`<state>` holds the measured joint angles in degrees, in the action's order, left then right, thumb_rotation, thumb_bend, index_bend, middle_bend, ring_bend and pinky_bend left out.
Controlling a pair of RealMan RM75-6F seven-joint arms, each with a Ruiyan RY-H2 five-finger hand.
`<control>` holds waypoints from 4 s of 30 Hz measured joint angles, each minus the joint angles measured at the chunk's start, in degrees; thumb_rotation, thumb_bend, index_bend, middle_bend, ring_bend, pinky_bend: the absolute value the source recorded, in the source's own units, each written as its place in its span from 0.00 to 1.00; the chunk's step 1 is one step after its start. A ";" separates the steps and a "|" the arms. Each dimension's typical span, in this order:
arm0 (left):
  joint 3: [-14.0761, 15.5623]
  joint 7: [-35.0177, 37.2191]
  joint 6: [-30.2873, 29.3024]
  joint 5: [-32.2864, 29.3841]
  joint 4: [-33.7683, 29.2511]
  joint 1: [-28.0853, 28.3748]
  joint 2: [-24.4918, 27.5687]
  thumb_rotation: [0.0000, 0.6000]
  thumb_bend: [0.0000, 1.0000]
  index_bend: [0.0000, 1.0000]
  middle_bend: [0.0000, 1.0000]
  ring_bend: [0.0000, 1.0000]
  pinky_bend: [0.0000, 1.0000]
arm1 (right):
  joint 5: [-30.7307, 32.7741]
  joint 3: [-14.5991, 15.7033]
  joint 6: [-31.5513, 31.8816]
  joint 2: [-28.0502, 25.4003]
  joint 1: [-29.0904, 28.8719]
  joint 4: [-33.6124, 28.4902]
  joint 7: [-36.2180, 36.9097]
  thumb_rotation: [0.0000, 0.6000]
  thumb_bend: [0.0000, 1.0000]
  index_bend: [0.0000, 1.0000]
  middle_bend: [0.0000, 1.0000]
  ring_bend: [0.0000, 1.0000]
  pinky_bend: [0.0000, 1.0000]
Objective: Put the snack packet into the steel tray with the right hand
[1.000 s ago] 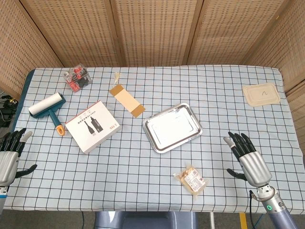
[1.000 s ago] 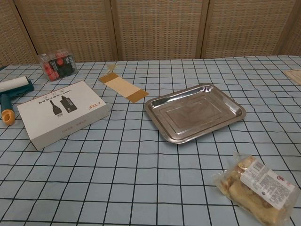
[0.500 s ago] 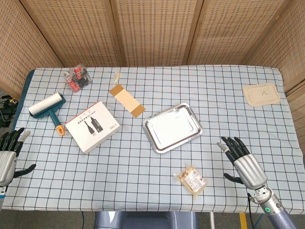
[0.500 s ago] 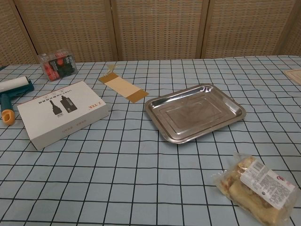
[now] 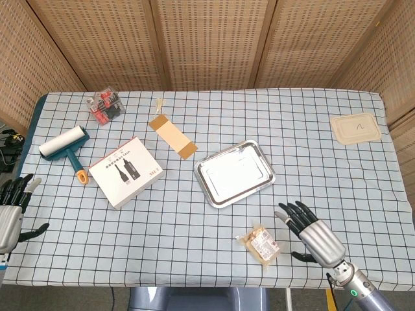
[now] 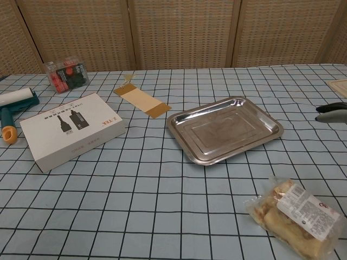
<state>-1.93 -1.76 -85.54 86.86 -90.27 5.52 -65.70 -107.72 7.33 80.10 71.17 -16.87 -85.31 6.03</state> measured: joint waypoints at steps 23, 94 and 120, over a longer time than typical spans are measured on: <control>-0.06 0.66 0.25 -0.20 0.06 0.05 0.11 1.00 0.09 0.00 0.00 0.00 0.00 | 3.56 0.98 -14.90 5.97 -4.45 -4.55 -11.86 1.00 0.02 0.00 0.00 0.00 0.00; -1.06 0.05 3.69 -3.46 0.86 1.44 -0.36 1.00 0.09 0.00 0.00 0.00 0.00 | 31.15 -25.19 -24.04 18.94 -26.65 3.59 -24.58 1.00 0.18 0.73 0.54 0.52 0.53; -0.64 -0.64 2.88 -2.42 0.21 1.40 -0.45 1.00 0.09 0.00 0.00 0.00 0.00 | 36.15 -24.19 -23.23 22.86 -30.00 10.88 -25.51 1.00 0.10 0.15 0.00 0.00 0.00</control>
<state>-2.57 -2.40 -82.67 84.44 -90.06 6.93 -66.15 -71.57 -16.86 56.87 94.02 -46.87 -74.42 -19.48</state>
